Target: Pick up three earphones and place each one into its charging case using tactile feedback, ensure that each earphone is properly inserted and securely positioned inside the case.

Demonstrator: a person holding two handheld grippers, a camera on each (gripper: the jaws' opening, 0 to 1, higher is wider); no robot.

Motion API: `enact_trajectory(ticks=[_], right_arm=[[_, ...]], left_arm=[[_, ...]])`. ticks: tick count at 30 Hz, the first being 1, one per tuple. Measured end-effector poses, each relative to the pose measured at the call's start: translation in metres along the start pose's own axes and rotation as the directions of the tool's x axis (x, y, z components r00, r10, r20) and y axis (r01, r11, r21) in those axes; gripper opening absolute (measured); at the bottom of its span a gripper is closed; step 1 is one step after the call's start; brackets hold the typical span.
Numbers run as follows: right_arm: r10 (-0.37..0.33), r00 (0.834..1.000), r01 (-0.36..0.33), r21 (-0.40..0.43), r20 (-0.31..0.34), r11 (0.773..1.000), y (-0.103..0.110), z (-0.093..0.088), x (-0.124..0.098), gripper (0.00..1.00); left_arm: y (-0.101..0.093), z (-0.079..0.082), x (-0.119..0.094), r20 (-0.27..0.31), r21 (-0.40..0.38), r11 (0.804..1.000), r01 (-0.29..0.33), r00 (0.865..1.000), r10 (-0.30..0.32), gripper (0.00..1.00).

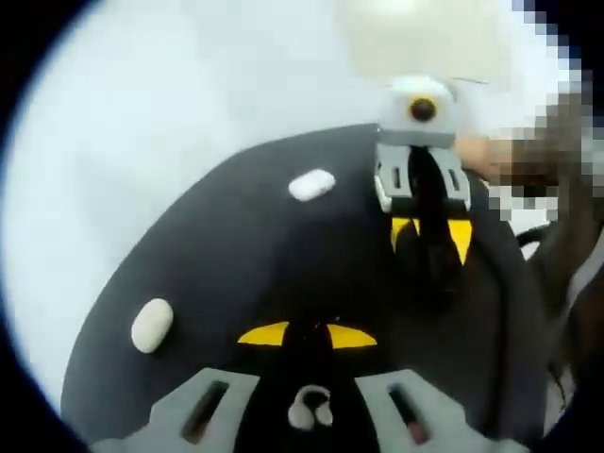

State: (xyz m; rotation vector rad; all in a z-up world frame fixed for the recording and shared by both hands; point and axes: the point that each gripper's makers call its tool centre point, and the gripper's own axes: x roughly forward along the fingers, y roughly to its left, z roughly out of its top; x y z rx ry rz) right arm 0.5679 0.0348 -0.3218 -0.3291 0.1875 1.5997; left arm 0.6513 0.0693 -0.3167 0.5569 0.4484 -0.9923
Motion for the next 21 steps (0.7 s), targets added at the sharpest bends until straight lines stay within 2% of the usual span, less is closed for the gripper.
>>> enact_trajectory(ticks=[2, 5, 9, 13, 16, 18, 21], right_arm=[[0.0, 1.0, 0.0, 0.0, 0.0, 1.0, 0.0, 0.0, 0.0, 0.18], [0.0, 1.0, 0.0, -0.001, 0.001, 1.0, 0.0, 0.0, 0.0, 0.18], [0.001, 1.0, -0.001, 0.0, 0.001, 1.0, 0.001, 0.0, 0.0, 0.18], [0.001, 1.0, -0.001, 0.005, 0.001, 1.0, 0.0, 0.0, 0.0, 0.18], [-0.001, 1.0, 0.001, 0.007, 0.002, 1.0, 0.001, 0.0, 0.0, 0.18], [-0.001, 1.0, 0.001, 0.009, 0.002, 1.0, 0.0, 0.0, 0.0, 0.18], [0.0, 1.0, 0.0, 0.01, 0.003, 1.0, 0.0, 0.0, 0.0, 0.18]], left_arm=[[-0.002, 0.002, 0.001, 0.01, 0.004, 1.0, 0.003, 1.0, -0.003, 0.14], [-0.005, 0.003, 0.001, 0.004, 0.049, 0.999, -0.003, 1.0, 0.003, 0.14], [-0.013, 0.01, -0.005, 0.034, 0.152, 0.988, 0.01, 0.999, -0.015, 0.12], [-0.021, 0.015, -0.007, 0.039, 0.152, 0.987, 0.05, 0.998, -0.057, 0.11], [-0.019, 0.003, 0.0, -0.032, 0.173, 0.983, 0.069, 0.997, -0.064, 0.12], [-0.02, 0.005, 0.003, -0.009, 0.153, 0.985, 0.085, 0.996, -0.084, 0.1], [-0.017, 0.007, 0.008, -0.004, 0.12, 0.989, 0.085, 0.996, -0.085, 0.1]])
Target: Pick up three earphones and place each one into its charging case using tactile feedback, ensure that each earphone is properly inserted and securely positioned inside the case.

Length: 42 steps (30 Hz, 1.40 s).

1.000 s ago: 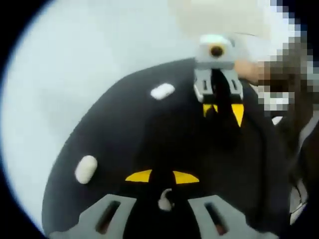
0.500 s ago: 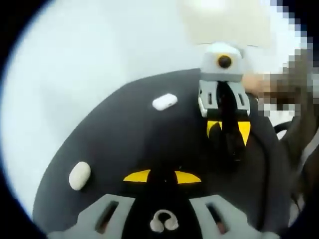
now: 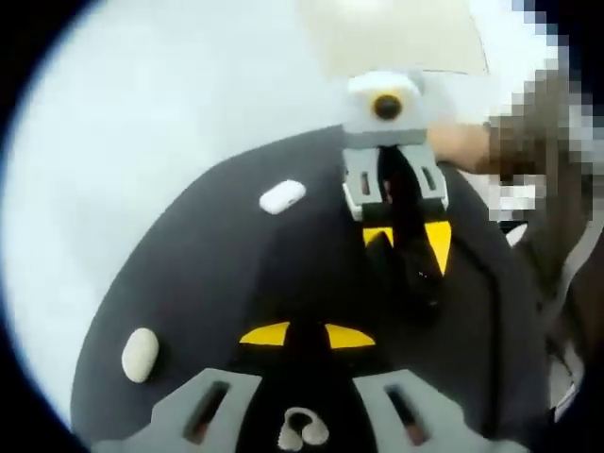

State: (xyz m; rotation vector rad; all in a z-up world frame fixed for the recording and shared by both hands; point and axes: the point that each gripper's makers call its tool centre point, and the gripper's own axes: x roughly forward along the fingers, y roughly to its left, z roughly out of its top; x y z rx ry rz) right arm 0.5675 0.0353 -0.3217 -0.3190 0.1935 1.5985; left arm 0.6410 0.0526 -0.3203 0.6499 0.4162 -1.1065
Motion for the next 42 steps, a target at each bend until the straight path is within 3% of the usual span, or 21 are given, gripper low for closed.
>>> enact_trajectory(ticks=[5, 8, 10, 16, 22, 26, 28, 31, 35, 38, 42], right_arm=[[0.0, 1.0, 0.0, 0.0, 0.001, 1.0, 0.0, 0.0, 0.0, 0.18], [0.0, 1.0, 0.0, 0.0, 0.0, 1.0, 0.0, 0.0, 0.0, 0.18], [0.0, 1.0, 0.0, 0.002, 0.0, 1.0, 0.0, 0.0, 0.0, 0.18], [0.001, 1.0, -0.001, 0.002, 0.001, 1.0, 0.0, 0.0, 0.0, 0.18], [0.002, 1.0, -0.002, 0.002, 0.001, 1.0, 0.001, 0.0, 0.0, 0.18], [0.006, 1.0, -0.006, 0.006, 0.001, 1.0, 0.001, 0.0, 0.0, 0.18], [0.005, 1.0, -0.005, 0.007, 0.001, 1.0, 0.001, 0.0, 0.0, 0.18], [0.005, 1.0, -0.005, 0.006, 0.002, 1.0, 0.001, 0.0, 0.0, 0.18], [0.005, 1.0, -0.005, 0.006, 0.002, 1.0, 0.001, 0.0, 0.0, 0.18], [0.005, 1.0, -0.005, 0.006, 0.003, 1.0, 0.001, 0.0, 0.0, 0.18], [0.005, 1.0, -0.005, 0.004, 0.003, 1.0, 0.001, 0.0, 0.0, 0.18]], left_arm=[[0.003, 0.002, 0.005, 0.023, -0.116, 0.993, 0.001, 1.0, 0.002, 0.08], [0.003, 0.01, 0.003, 0.095, -0.189, 0.982, 0.021, 0.995, -0.003, 0.02], [0.011, 0.017, 0.0, 0.141, -0.226, 0.974, -0.005, 0.989, 0.038, 0.0], [0.009, 0.019, 0.012, 0.105, -0.153, 0.988, -0.026, 0.994, 0.042, 0.0], [0.025, 0.029, -0.01, 0.145, -0.171, 0.984, -0.044, 0.987, 0.07, 0.04], [0.011, 0.025, -0.013, 0.119, -0.201, 0.977, 0.064, 0.992, -0.041, 0.08], [0.01, 0.023, -0.008, 0.097, -0.195, 0.979, 0.057, 0.995, -0.039, 0.08], [-0.002, 0.017, 0.0, 0.052, -0.195, 0.975, 0.11, 0.993, -0.102, 0.12], [-0.005, 0.02, 0.013, 0.053, -0.174, 0.979, 0.104, 0.994, -0.096, 0.14], [-0.004, 0.022, 0.021, 0.046, -0.171, 0.981, 0.096, 0.995, -0.089, 0.08], [-0.007, 0.028, 0.026, 0.053, -0.181, 0.977, 0.11, 0.993, -0.102, 0.07]])
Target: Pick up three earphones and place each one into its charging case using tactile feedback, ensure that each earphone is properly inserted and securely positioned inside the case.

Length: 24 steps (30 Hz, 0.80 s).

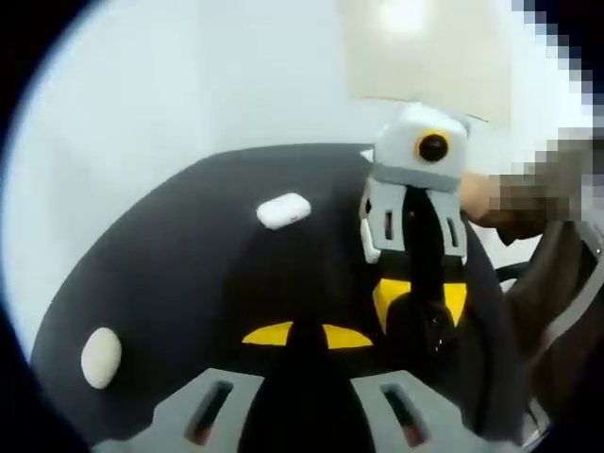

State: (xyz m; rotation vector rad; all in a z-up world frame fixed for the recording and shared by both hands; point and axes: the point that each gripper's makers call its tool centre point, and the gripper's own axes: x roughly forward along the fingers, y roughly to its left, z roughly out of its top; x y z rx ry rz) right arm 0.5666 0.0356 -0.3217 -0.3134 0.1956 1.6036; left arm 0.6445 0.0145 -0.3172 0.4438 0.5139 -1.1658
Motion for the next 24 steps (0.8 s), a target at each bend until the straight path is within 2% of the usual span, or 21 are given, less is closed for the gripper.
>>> enact_trajectory(ticks=[2, 4, 7, 9, 12, 14, 16, 17, 19, 21, 24], right_arm=[[0.0, 1.0, 0.0, -0.001, -0.001, 1.0, 0.0, 0.0, 0.0, 0.18], [0.0, 1.0, 0.0, -0.002, -0.001, 1.0, 0.0, 0.0, 0.0, 0.18], [0.001, 1.0, -0.001, -0.001, 0.0, 1.0, -0.001, 0.0, 0.0, 0.18], [0.0, 1.0, 0.0, -0.001, 0.0, 1.0, -0.001, 0.0, 0.0, 0.18], [0.001, 1.0, -0.001, 0.001, 0.001, 1.0, -0.001, 0.0, 0.0, 0.18], [0.001, 1.0, -0.001, 0.003, 0.001, 1.0, -0.001, 0.0, 0.0, 0.18], [0.001, 1.0, -0.001, 0.003, 0.002, 1.0, -0.001, 0.0, 0.0, 0.18], [0.001, 1.0, -0.001, 0.003, 0.002, 1.0, -0.001, 0.0, 0.001, 0.18], [0.004, 1.0, -0.004, 0.006, 0.002, 1.0, -0.001, 0.0, 0.001, 0.18], [0.007, 1.0, -0.007, 0.01, 0.002, 1.0, -0.001, 0.001, 0.001, 0.18], [0.008, 1.0, -0.008, 0.016, 0.002, 1.0, -0.001, 0.001, 0.002, 0.18]], left_arm=[[-0.001, 0.006, 0.003, 0.012, -0.01, 1.0, 0.006, 1.0, -0.005, 0.07], [0.003, 0.016, 0.005, 0.036, -0.019, 1.0, -0.013, 0.999, 0.014, 0.06], [0.003, 0.031, 0.012, 0.043, -0.031, 1.0, -0.004, 0.999, 0.005, 0.05], [0.004, 0.037, 0.019, 0.041, -0.009, 1.0, -0.015, 0.999, 0.015, 0.04], [0.005, 0.033, 0.032, 0.003, -0.012, 1.0, 0.001, 1.0, -0.001, 0.04], [0.003, 0.027, 0.037, -0.022, -0.001, 1.0, 0.012, 1.0, -0.012, 0.12], [0.007, 0.036, 0.027, 0.025, -0.004, 1.0, 0.001, 1.0, -0.001, 0.11], [0.013, 0.043, 0.019, 0.068, -0.024, 1.0, -0.018, 0.997, 0.02, 0.1], [0.028, 0.051, -0.001, 0.104, -0.052, 0.997, -0.056, 0.993, 0.061, 0.11], [0.039, 0.047, -0.021, 0.09, -0.058, 0.994, -0.09, 0.991, 0.095, 0.1], [0.05, 0.024, -0.046, 0.008, -0.073, 0.987, -0.142, 0.99, 0.143, 0.08]])
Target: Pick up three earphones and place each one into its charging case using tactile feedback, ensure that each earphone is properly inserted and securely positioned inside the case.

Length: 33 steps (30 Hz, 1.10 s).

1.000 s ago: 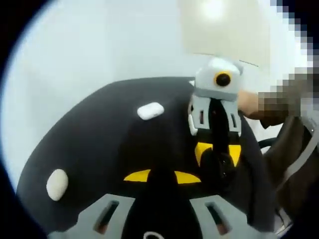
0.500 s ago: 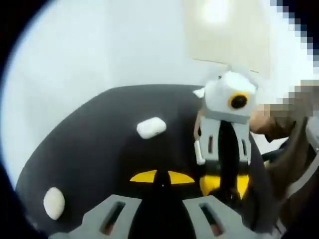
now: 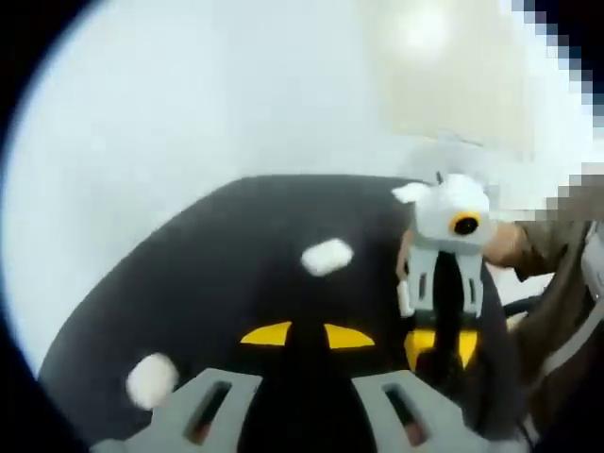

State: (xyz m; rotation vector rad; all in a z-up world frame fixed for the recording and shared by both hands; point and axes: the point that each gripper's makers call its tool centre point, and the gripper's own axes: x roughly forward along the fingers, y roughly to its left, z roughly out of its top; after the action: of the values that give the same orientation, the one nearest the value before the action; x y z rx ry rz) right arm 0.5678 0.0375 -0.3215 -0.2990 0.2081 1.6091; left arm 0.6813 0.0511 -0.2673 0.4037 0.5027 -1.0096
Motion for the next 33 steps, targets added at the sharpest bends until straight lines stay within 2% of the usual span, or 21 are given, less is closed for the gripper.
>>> enact_trajectory(ticks=[4, 8, 12, 13, 14, 16, 18, 21, 25, 29, 33], right_arm=[[0.0, 1.0, 0.0, 0.0, 0.0, 1.0, 0.0, 0.0, 0.001, 0.18], [-0.001, 1.0, 0.001, -0.001, 0.001, 1.0, 0.0, 0.0, 0.001, 0.18], [0.001, 1.0, -0.001, 0.001, 0.003, 1.0, 0.0, 0.0, 0.0, 0.18], [0.001, 1.0, -0.001, 0.0, 0.003, 1.0, 0.0, 0.0, 0.0, 0.18], [0.001, 1.0, -0.001, 0.0, 0.004, 1.0, 0.0, 0.0, 0.0, 0.18], [0.001, 1.0, -0.001, 0.0, 0.004, 1.0, 0.0, 0.0, 0.0, 0.18], [0.002, 1.0, -0.002, 0.0, 0.005, 1.0, 0.0, 0.0, 0.0, 0.18], [0.002, 1.0, -0.002, 0.0, 0.006, 1.0, 0.0, -0.001, -0.001, 0.18], [0.001, 1.0, -0.001, -0.001, 0.006, 1.0, 0.0, -0.001, -0.001, 0.18], [0.0, 1.0, 0.0, -0.004, 0.005, 1.0, -0.001, -0.001, -0.001, 0.18], [-0.001, 1.0, 0.001, -0.005, 0.005, 1.0, -0.001, -0.001, -0.001, 0.18]], left_arm=[[-0.002, -0.029, -0.008, -0.063, -0.061, 0.998, 0.027, 0.998, -0.031, 0.07], [-0.015, -0.051, 0.0, -0.123, -0.032, 0.999, 0.027, 0.992, -0.031, 0.07], [-0.027, -0.054, 0.012, -0.129, -0.026, 0.999, 0.043, 0.991, -0.046, 0.08], [-0.029, -0.058, 0.015, -0.145, -0.011, 0.999, 0.039, 0.989, -0.04, 0.09], [-0.027, -0.057, 0.016, -0.137, 0.021, 1.0, 0.019, 0.99, -0.016, 0.1], [-0.031, -0.057, 0.016, -0.142, -0.016, 0.999, 0.033, 0.989, -0.035, 0.05], [-0.031, -0.056, 0.015, -0.142, -0.017, 0.999, 0.028, 0.989, -0.03, 0.04], [-0.03, -0.053, 0.007, -0.133, -0.006, 1.0, 0.02, 0.991, -0.021, 0.04], [-0.039, -0.046, -0.013, -0.095, 0.001, 1.0, 0.021, 0.995, -0.021, 0.04], [-0.048, -0.049, -0.03, -0.074, 0.015, 1.0, 0.016, 0.997, -0.015, 0.04], [-0.049, -0.057, -0.029, -0.069, -0.01, 1.0, -0.019, 0.997, 0.018, 0.04]])
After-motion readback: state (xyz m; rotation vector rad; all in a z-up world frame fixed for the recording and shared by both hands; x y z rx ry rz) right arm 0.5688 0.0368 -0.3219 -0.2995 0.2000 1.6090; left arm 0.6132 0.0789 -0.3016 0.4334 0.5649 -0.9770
